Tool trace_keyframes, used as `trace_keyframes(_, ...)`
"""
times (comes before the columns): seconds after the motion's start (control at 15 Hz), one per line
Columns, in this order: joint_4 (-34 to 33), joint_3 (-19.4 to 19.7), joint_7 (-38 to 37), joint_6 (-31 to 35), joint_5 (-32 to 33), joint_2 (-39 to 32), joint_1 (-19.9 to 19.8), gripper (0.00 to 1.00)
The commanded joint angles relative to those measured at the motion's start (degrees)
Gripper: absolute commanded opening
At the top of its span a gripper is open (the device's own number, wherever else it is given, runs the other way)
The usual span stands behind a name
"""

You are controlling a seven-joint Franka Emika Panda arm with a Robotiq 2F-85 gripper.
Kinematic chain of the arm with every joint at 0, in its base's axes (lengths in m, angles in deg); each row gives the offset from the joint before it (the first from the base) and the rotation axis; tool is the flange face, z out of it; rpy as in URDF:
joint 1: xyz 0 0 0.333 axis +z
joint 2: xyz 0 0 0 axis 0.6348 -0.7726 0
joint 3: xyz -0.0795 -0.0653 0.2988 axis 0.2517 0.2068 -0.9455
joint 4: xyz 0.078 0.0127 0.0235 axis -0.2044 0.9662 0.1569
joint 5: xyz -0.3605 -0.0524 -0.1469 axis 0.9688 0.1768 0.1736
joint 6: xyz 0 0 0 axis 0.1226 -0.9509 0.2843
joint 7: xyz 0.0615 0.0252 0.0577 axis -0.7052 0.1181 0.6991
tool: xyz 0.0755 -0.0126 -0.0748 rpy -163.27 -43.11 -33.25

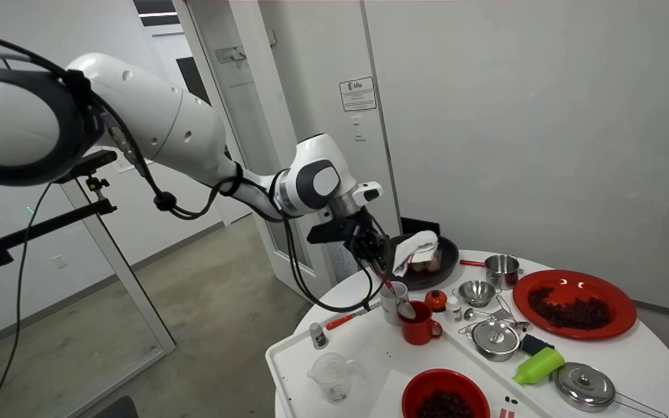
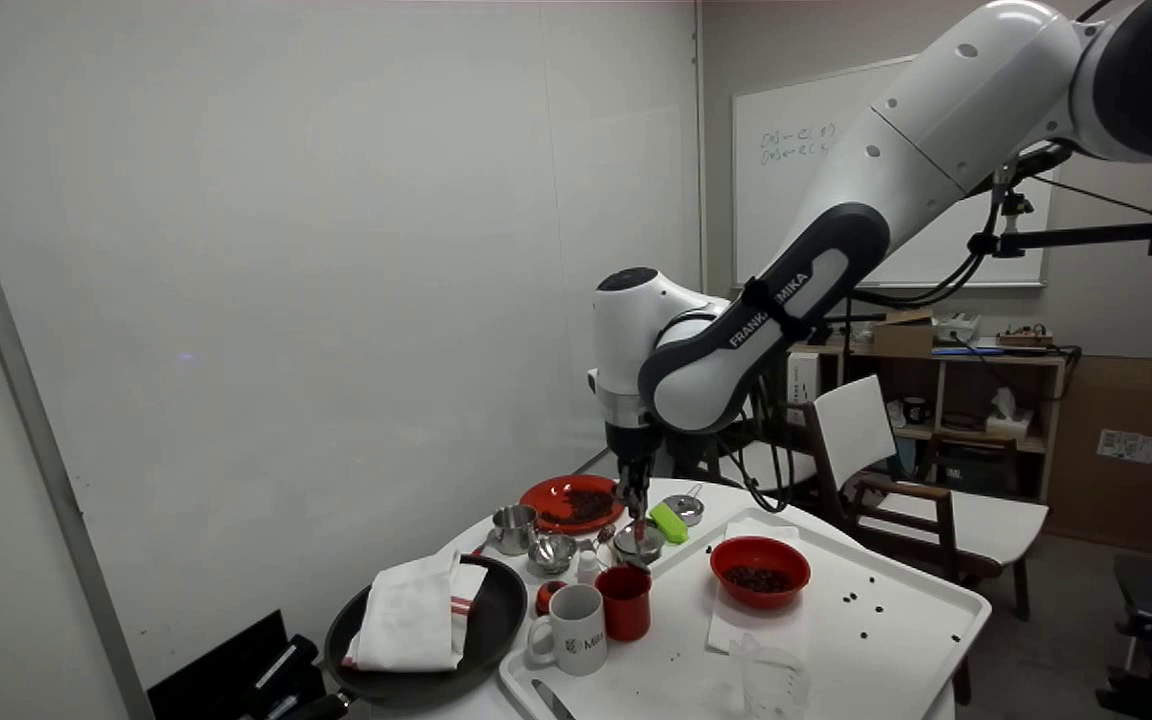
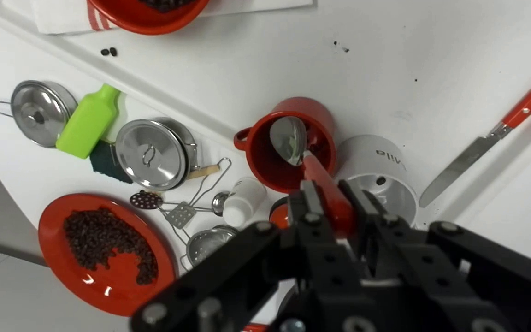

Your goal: Move the spoon from the red bowl to the mug

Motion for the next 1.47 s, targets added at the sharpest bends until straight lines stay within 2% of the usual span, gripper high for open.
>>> trace_keyframes(0.0,-2.5,-0.3,2.5,-0.8,0.0,-1.2,0.3,0.08)
trace_keyframes(0.2,-3.6,-1.3,4.6,-0.2,-0.9,-2.8,-0.7,0.08)
trace_keyframes(1.0,-11.7,-1.0,9.0,-0.9,-0.9,-11.1,-2.7,0.08)
trace_keyframes(1.2,-15.4,-1.8,10.6,-3.5,-1.6,-14.0,-3.0,0.09)
trace_keyframes(1.4,-20.1,-0.8,10.8,-8.3,-0.7,-18.2,-1.9,0.09)
